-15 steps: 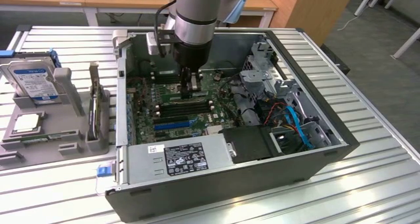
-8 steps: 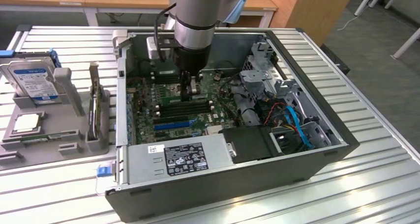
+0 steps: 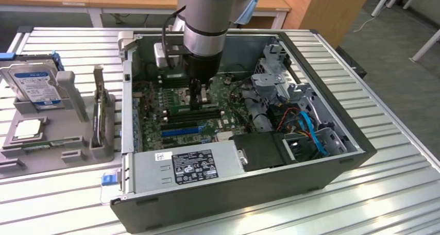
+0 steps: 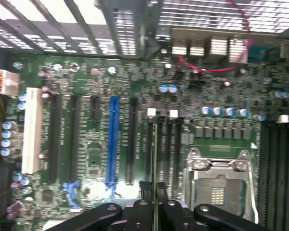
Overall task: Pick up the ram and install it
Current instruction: 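Insert the ram into the slot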
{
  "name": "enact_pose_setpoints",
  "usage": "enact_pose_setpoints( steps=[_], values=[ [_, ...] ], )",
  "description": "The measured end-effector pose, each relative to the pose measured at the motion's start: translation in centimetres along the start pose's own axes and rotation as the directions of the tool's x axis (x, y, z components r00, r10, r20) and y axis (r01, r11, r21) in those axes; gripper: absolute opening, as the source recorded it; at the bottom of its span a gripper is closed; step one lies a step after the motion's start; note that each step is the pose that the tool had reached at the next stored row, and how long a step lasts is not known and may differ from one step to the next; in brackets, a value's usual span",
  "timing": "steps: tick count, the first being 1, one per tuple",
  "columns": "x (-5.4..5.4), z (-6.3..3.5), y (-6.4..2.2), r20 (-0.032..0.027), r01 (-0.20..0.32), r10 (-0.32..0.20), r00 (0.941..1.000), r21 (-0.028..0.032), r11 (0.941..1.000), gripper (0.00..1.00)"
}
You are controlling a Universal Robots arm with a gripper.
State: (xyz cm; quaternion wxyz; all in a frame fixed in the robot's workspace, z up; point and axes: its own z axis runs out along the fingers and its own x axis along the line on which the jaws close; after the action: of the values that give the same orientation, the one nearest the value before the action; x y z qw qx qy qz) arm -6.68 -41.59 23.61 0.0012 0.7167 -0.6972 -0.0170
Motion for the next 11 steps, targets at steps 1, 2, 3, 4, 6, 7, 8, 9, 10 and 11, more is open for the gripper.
enact_pose_setpoints(
  steps=[1,2,3,4,6,7,8,9,10,11],
  values=[
    [0.23,0.00,0.01,-0.0004,0.000,0.000,1.0000,0.0001,1.0000,0.14],
    [0.25,0.00,0.01,-0.0006,0.000,0.000,1.0000,0.0000,1.0000,0.14],
    [0.25,0.00,0.01,-0.0006,0.000,0.000,1.0000,0.0001,1.0000,0.14],
    [0.25,0.00,0.01,-0.0006,0.000,0.000,1.0000,0.0001,1.0000,0.14],
    [0.25,0.01,0.01,-0.0003,-0.014,0.014,0.9999,0.0002,0.9999,0.14],
    [0.24,0.02,0.00,0.0001,-0.032,0.032,0.9995,0.0007,0.9995,0.14],
    [0.24,0.03,0.00,0.0007,-0.049,0.049,0.9988,0.0011,0.9988,0.14],
    [0.25,0.03,0.00,0.0011,-0.066,0.066,0.9978,0.0015,0.9978,0.14],
    [0.24,0.03,0.01,0.0013,-0.075,0.075,0.9972,0.0016,0.9972,0.14],
    [0.24,0.03,0.01,0.0013,-0.075,0.075,0.9972,0.0016,0.9972,0.14]
  ],
)
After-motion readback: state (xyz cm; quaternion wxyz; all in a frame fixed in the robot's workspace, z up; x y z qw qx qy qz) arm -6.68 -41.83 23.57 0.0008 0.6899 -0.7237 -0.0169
